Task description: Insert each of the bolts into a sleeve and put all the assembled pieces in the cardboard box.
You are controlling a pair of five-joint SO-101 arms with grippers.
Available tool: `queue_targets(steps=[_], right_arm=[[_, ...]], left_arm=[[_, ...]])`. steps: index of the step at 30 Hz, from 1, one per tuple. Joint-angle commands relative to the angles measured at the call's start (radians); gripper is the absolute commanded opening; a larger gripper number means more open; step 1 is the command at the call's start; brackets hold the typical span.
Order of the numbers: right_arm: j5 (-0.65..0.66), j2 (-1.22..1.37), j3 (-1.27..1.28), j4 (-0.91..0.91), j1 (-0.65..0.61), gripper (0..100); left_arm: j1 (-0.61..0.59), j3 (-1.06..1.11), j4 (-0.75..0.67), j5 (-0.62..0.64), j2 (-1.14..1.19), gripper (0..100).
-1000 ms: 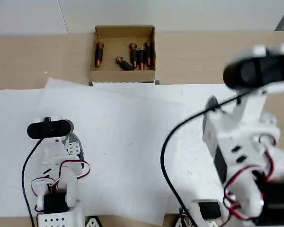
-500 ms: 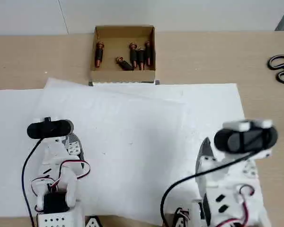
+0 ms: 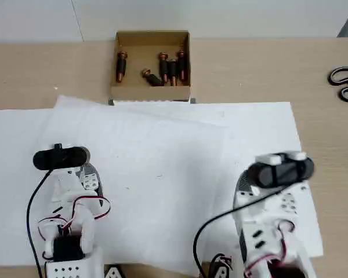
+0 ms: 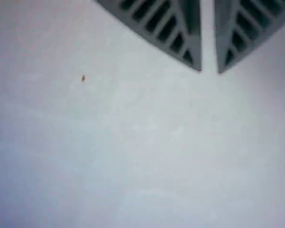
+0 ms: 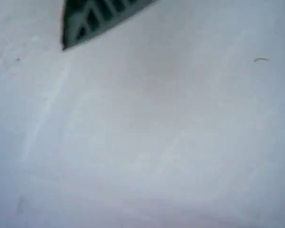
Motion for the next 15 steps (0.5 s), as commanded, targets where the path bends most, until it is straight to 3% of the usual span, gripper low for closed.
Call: queue_targets(steps=[1, 15], right_arm=[[0.014, -0.005, 0.095, -0.091, 0.008, 18.6], [0.017, -0.005, 0.448, -0.395, 0.008, 18.6]], left_arm=[[-0.005, -0.004, -0.021, 0.0, -0.009, 1], [-0.005, -0.004, -0.021, 0.0, -0.009, 1]])
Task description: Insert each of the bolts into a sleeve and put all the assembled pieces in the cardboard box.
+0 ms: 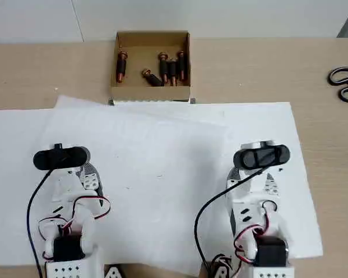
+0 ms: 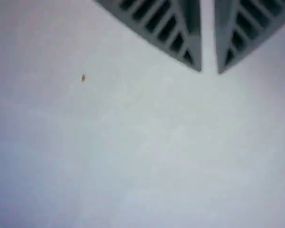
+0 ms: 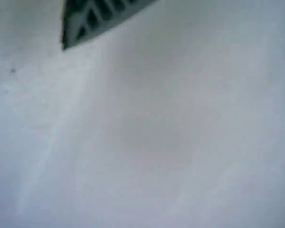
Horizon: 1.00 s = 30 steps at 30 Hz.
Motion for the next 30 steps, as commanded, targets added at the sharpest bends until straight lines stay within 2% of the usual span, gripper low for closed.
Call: queue_targets(steps=[1, 8, 26, 30], right_arm=[[0.012, -0.007, 0.049, -0.067, 0.007, 18.6], [0.008, -0.007, 0.133, -0.137, 0.002, 18.6], [0.006, -0.007, 0.163, -0.108, 0.008, 18.7], [-0.061, -0.007, 0.163, -0.113, 0.008, 18.7]], left_arm=[[-0.005, -0.004, -0.021, 0.0, -0.009, 1], [-0.005, -0.004, -0.021, 0.0, -0.009, 1], [-0.005, -0.004, -0.021, 0.0, -0.009, 1], [-0.005, -0.004, -0.021, 0.0, -0.009, 1]])
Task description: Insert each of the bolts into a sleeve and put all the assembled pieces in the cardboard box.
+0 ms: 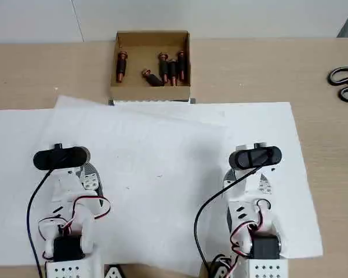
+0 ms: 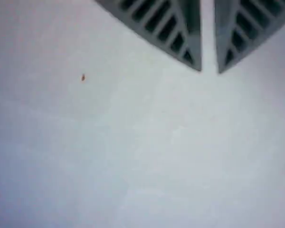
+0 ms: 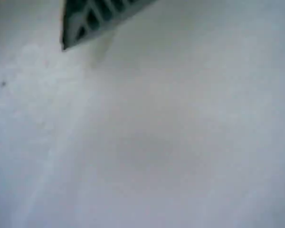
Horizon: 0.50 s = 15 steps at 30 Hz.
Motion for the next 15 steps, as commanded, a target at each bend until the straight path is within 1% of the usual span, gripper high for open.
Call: queue_targets(steps=[1, 6, 15], right_arm=[[-0.063, -0.008, 0.014, 0.002, 0.01, 18.7], [-0.091, -0.008, 0.014, 0.005, 0.042, 18.7], [-0.1, -0.008, 0.015, 0.005, 0.045, 18.7]], left_arm=[[-0.005, -0.004, -0.021, 0.0, -0.009, 1], [-0.005, -0.004, -0.021, 0.0, -0.009, 1], [-0.005, -0.004, -0.021, 0.0, -0.009, 1]])
